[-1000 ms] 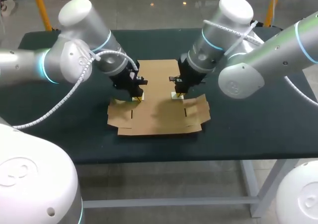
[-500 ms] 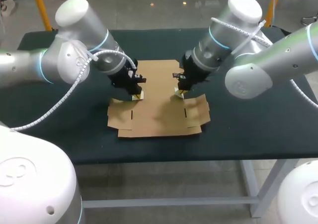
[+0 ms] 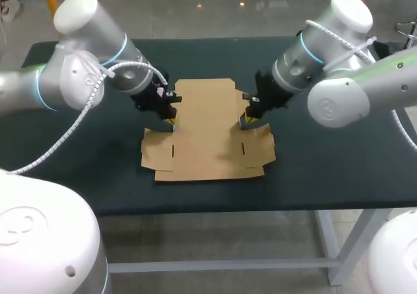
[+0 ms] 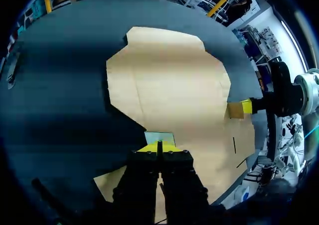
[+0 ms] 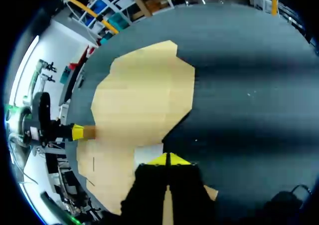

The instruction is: Assemble the packaging by folding the flat box into shape, placing the metal phone stand inside, and closing the box properly

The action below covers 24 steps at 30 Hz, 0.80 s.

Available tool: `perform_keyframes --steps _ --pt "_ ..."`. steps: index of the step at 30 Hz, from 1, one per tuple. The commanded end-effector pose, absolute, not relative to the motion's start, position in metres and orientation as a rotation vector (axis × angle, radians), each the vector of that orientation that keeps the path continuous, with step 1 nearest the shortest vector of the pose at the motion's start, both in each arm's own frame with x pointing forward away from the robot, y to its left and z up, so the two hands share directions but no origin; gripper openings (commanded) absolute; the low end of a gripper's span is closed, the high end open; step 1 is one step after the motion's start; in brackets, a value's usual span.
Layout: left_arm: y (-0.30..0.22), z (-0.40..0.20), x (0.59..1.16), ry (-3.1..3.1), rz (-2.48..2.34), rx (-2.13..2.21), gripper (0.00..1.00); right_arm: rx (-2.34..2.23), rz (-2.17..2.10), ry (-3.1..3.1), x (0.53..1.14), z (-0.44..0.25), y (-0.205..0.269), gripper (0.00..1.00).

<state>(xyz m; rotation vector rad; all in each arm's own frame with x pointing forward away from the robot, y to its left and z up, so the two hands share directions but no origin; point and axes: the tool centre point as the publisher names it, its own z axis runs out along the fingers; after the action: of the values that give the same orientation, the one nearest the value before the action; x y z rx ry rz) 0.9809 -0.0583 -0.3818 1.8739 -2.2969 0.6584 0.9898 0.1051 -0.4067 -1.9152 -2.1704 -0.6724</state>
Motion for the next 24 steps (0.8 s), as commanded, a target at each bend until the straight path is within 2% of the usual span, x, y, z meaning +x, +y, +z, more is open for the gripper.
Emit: perform_keyframes --steps 1,24 --pt "-0.051 -0.374 0.974 -2.289 0.674 1.888 0.0 -1.878 -0.667 -2.156 0.992 -0.399 0.097 0.0" --pt "-0.024 -0.32 0.941 -2.215 0.705 1.949 0.0 -1.836 -0.685 -2.15 0.986 -0.34 0.042 0.0"
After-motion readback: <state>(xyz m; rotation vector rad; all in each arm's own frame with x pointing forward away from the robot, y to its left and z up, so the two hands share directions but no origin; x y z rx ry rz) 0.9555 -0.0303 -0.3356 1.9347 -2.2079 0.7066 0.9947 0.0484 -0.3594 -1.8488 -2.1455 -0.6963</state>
